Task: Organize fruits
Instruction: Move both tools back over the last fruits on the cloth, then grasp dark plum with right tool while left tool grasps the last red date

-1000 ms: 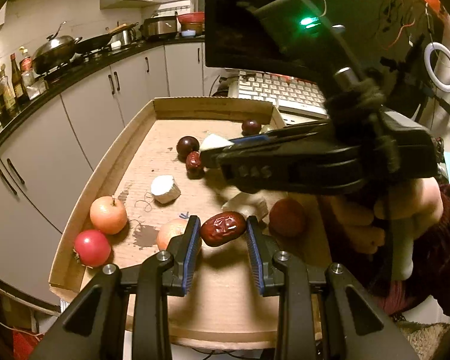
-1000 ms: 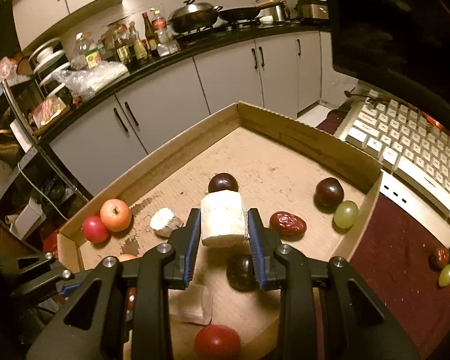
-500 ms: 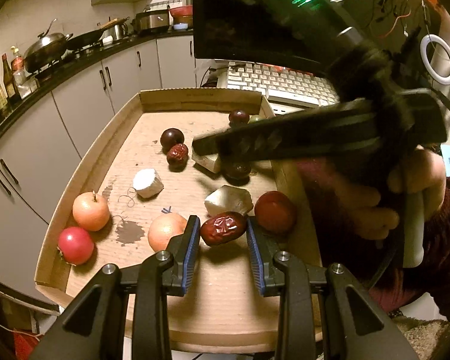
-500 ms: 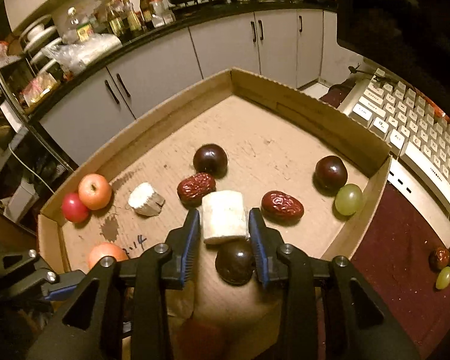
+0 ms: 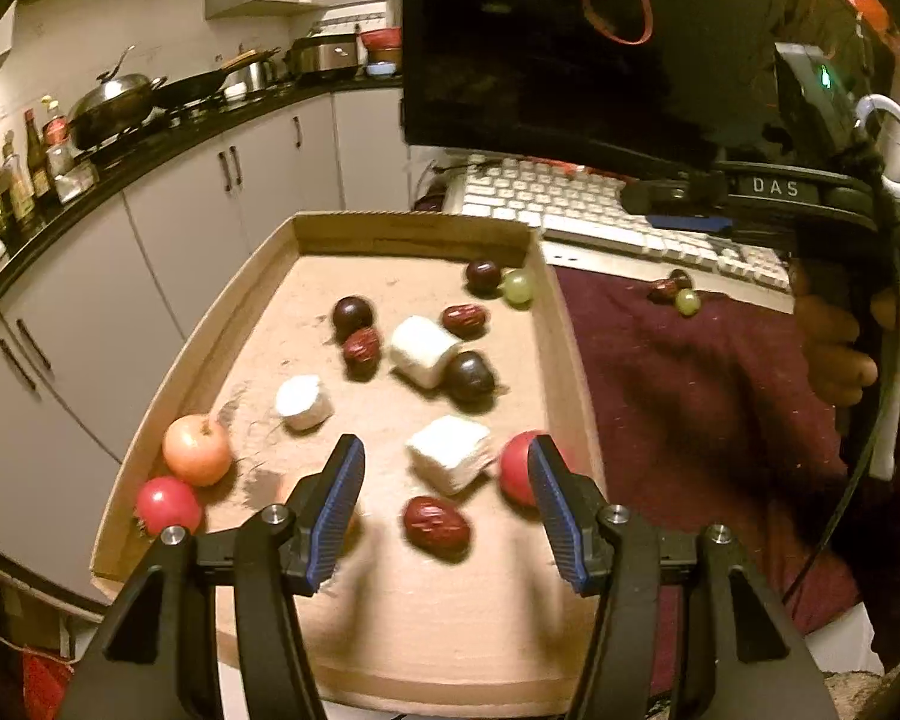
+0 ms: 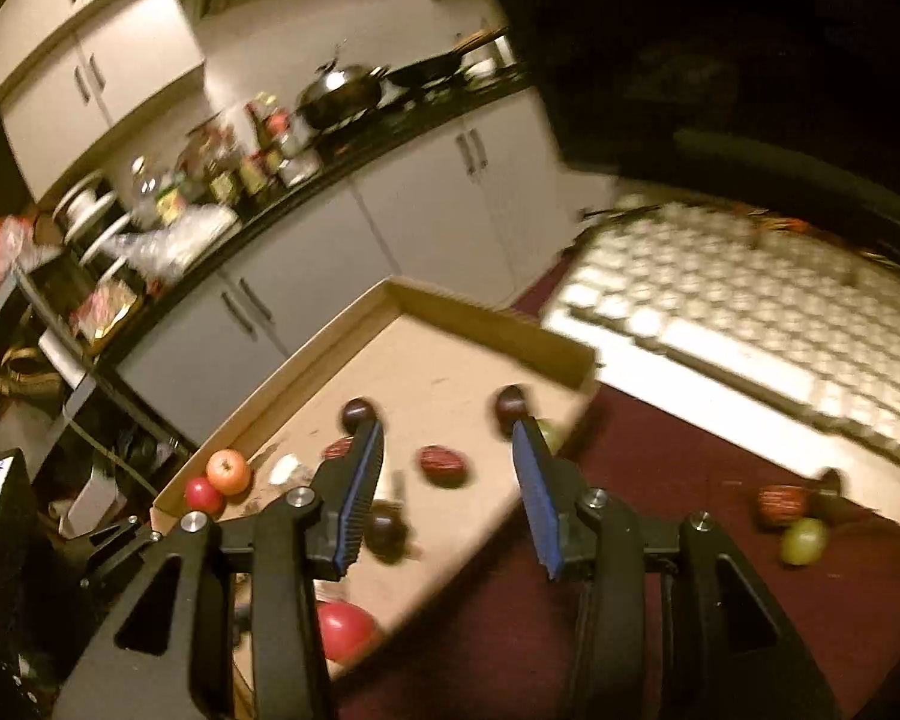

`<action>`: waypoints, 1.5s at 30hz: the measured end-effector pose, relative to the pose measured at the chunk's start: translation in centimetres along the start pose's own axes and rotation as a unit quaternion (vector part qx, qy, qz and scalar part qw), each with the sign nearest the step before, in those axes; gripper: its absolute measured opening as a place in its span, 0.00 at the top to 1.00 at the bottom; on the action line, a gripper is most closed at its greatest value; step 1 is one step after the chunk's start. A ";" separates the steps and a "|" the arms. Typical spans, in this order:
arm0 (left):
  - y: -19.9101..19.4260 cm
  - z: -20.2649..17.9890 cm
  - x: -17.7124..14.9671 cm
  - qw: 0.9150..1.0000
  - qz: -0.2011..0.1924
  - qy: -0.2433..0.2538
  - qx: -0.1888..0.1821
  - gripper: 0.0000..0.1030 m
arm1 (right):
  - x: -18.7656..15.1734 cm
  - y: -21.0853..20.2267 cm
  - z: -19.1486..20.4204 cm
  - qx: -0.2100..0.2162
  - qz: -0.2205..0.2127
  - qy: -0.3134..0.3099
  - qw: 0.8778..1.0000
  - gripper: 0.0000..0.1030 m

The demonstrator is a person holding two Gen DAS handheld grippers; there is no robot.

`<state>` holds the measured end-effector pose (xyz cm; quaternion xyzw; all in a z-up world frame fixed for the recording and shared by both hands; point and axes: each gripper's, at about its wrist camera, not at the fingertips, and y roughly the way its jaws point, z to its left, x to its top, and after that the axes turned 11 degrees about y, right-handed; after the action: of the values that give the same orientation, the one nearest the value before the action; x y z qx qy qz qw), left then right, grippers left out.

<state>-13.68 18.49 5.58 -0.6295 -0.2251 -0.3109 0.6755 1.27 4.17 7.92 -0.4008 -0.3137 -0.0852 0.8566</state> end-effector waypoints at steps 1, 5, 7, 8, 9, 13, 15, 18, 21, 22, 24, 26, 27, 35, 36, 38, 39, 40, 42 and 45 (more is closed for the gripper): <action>-0.1 -0.3 0.2 1.000 -0.003 0.004 -0.002 0.45 | 0.3 -0.7 -0.9 -0.006 -0.007 0.007 1.000 0.55; -0.4 -2.0 1.0 1.000 -0.015 0.019 -0.006 0.42 | 0.9 -3.9 -5.8 -0.034 -0.034 0.049 0.998 0.55; -0.2 -3.0 1.6 0.999 -0.016 0.027 -0.010 0.42 | 1.1 -5.3 -8.5 -0.036 -0.040 0.078 0.995 0.55; -0.1 -3.5 1.9 0.999 -0.015 0.031 -0.013 0.42 | 1.2 -5.9 -10.1 -0.030 -0.039 0.101 0.994 0.55; 0.1 -4.1 2.5 0.999 -0.016 0.037 -0.015 0.42 | 1.1 -6.1 -10.9 -0.024 -0.038 0.115 0.992 0.55; 0.6 -6.0 3.9 0.998 -0.018 0.057 -0.018 0.42 | 0.9 -5.8 -13.6 0.000 -0.015 0.163 0.986 0.55; 1.0 -6.9 4.4 0.997 -0.020 0.064 -0.023 0.41 | 0.8 -5.0 -14.2 0.001 0.004 0.178 0.984 0.55; 2.4 -8.3 5.6 0.996 -0.012 0.083 -0.033 0.41 | 0.6 -4.3 -14.7 -0.011 0.007 0.190 0.982 0.55; 4.3 -8.8 7.2 0.994 -0.003 0.097 -0.043 0.41 | 0.5 -3.5 -15.1 -0.016 0.004 0.200 0.980 0.55; 4.8 -8.9 7.7 0.994 -0.001 0.101 -0.045 0.41 | 0.5 -3.2 -15.1 -0.020 0.001 0.201 0.979 0.55; 6.0 -8.9 8.4 0.993 0.009 0.108 -0.050 0.41 | 0.3 -2.9 -15.5 -0.029 -0.001 0.196 0.980 0.55; 7.0 -9.1 9.1 0.992 0.021 0.116 -0.047 0.41 | 0.3 -2.5 -15.7 -0.039 -0.003 0.194 0.980 0.55; 7.4 -9.2 9.2 0.991 0.024 0.122 -0.049 0.41 | 0.3 -2.3 -15.7 -0.044 -0.005 0.193 0.980 0.55; 10.0 -10.1 9.8 0.988 0.048 0.143 -0.038 0.41 | 0.3 -0.7 -15.2 -0.103 -0.001 0.160 0.982 0.58; 10.1 -10.2 9.8 0.987 0.049 0.146 -0.038 0.41 | 0.3 -0.5 -15.2 -0.107 0.003 0.156 0.982 0.62; 10.3 -10.4 10.0 0.986 0.051 0.152 -0.037 0.41 | 0.3 -0.6 -15.0 -0.117 0.003 0.148 0.982 0.63; 10.5 -10.6 10.3 0.986 0.051 0.157 -0.038 0.41 | 0.3 -0.5 -14.9 -0.123 0.003 0.142 0.982 0.63; 10.7 -10.8 10.5 0.985 0.053 0.162 -0.040 0.41 | 0.4 -0.5 -14.8 -0.125 0.003 0.139 0.982 0.64; 11.1 -11.0 11.0 0.983 0.056 0.170 -0.042 0.41 | 0.5 -0.5 -14.8 -0.124 0.008 0.137 0.983 0.67; 11.9 -11.4 11.5 0.979 0.064 0.186 -0.049 0.41 | 0.6 -0.7 -15.2 -0.107 0.019 0.151 0.982 0.75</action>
<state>1.82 5.82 3.96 -0.6060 -0.0395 -0.3890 0.6927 8.57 -7.53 1.37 -0.4789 -0.1620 -0.1615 0.8475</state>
